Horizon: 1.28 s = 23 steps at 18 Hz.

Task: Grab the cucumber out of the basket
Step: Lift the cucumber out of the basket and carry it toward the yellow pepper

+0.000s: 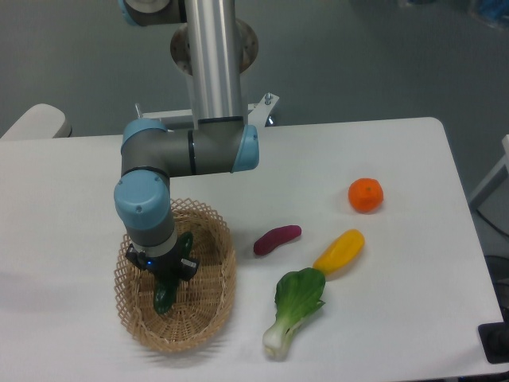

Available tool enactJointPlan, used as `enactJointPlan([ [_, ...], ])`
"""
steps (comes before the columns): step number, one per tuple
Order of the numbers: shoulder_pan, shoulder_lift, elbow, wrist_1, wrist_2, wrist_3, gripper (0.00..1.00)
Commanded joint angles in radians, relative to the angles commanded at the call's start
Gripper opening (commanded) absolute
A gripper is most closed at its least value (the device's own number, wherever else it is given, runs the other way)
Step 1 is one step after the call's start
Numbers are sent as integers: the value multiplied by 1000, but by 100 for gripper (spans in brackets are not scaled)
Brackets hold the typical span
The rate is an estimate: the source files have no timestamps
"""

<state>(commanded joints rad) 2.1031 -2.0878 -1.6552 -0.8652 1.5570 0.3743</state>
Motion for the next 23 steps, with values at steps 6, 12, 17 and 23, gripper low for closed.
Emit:
enactJointPlan([
  [6,12,26,47,-15,0,15,21],
  [12,95,68,161,-153,-2,175,21],
  [17,207,68,284,-340,-2,334,21],
  [23,360,83,307,-393,-2,605,21],
])
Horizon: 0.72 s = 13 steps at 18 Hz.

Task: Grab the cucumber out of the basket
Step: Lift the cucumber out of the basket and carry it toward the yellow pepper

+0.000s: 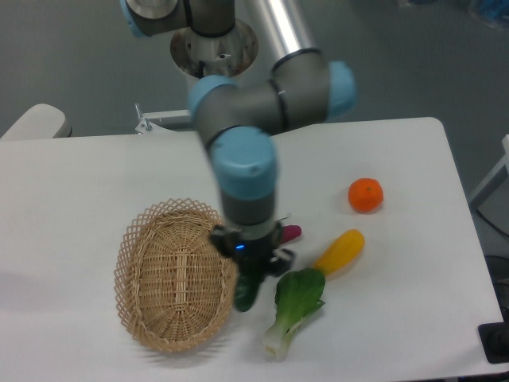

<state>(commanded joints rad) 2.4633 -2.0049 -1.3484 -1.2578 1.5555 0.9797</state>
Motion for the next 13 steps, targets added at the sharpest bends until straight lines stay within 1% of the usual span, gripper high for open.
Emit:
enactJointPlan([
  [6,146,0,0,-9,2,305,21],
  [9,193,-2,0,-11,0,434,21],
  [11,212,-3,0,-12,2,482,21],
  [13,213,-9,2,-12,3,482,21],
])
